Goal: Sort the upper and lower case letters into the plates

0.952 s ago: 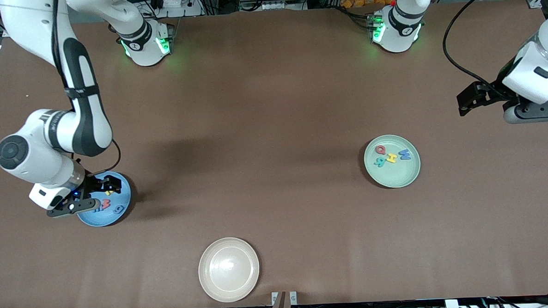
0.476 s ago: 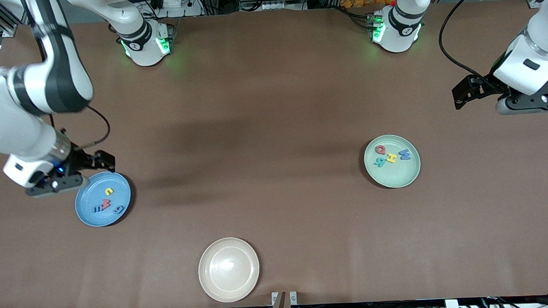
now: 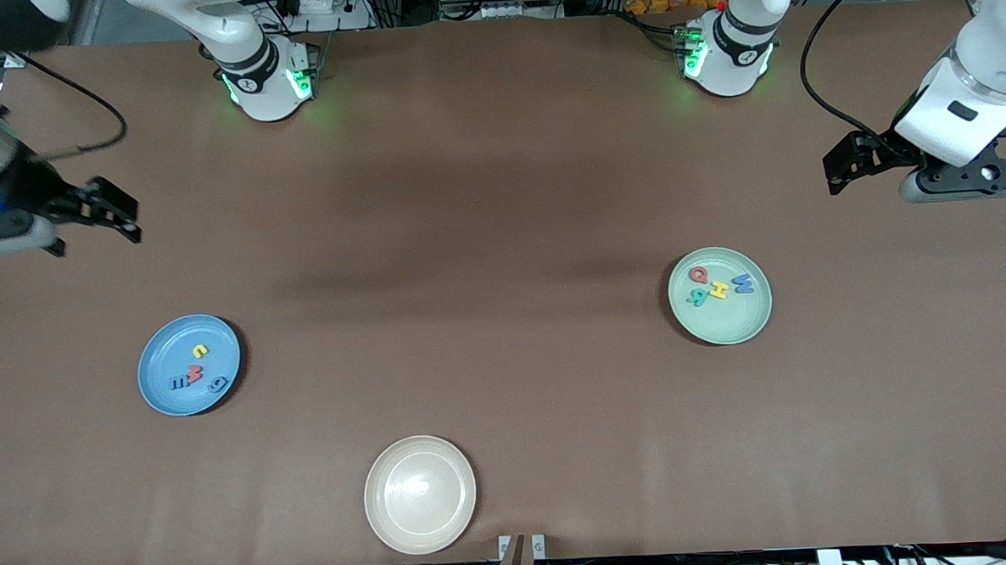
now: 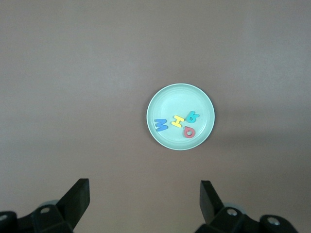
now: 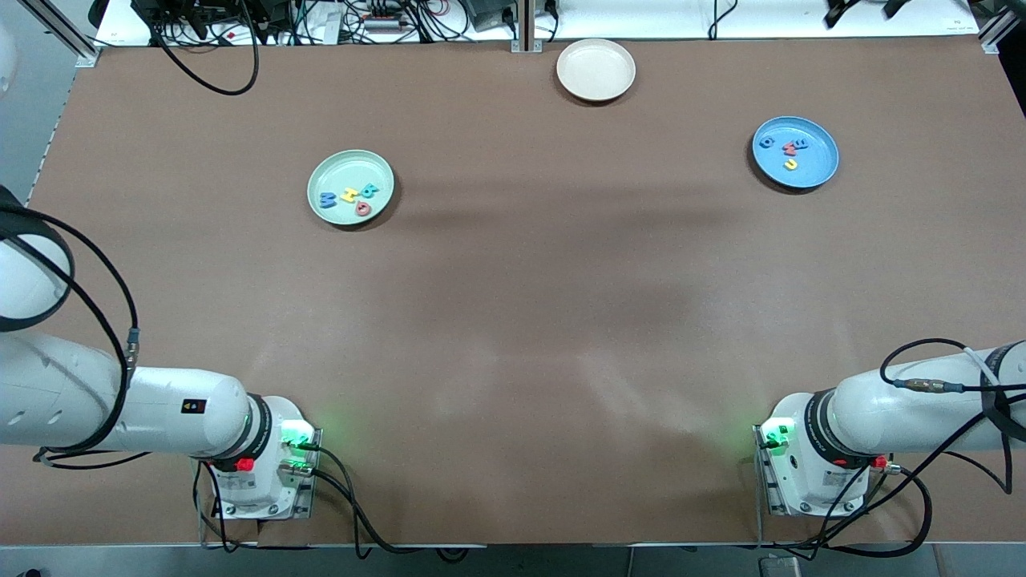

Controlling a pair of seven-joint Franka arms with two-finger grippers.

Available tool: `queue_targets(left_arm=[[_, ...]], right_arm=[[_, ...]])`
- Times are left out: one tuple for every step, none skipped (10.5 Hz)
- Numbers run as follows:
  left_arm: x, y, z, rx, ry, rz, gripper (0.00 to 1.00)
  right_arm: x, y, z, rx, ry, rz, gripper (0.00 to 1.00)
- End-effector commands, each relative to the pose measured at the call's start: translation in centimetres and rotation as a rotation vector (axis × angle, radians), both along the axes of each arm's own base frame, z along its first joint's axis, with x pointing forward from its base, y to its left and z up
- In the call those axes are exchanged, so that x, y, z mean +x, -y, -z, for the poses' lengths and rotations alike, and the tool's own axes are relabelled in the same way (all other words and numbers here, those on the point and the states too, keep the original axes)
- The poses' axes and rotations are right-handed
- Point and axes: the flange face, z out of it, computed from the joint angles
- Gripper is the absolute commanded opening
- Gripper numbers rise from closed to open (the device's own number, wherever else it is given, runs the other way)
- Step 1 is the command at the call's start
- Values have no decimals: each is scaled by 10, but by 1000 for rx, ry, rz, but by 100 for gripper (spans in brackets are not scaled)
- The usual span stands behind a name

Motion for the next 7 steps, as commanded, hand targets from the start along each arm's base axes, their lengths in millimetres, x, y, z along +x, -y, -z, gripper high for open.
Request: queue_targets(left_arm=[[-1, 5, -3, -30, 12, 10, 100], [0, 7, -7, -65, 17, 6, 100], [2, 7, -8, -93, 14, 0, 100], [1, 8, -9, -106, 9, -2, 100], [0, 9, -9, -111, 8, -2, 100], [0, 9, -9, -108, 8, -3, 100], [0, 8, -10, -106, 9, -5, 100]], right_arm=[[4, 5, -14, 2, -4, -18, 100], [5, 11, -17, 0, -1, -45, 100], [7, 18, -16, 12, 0, -64, 100], [8, 20, -14, 15, -3, -64, 100], [10, 20, -12, 15, -4, -62, 100], [10, 19, -12, 19, -4, -53, 100], [10, 18, -11, 23, -9, -41, 100]])
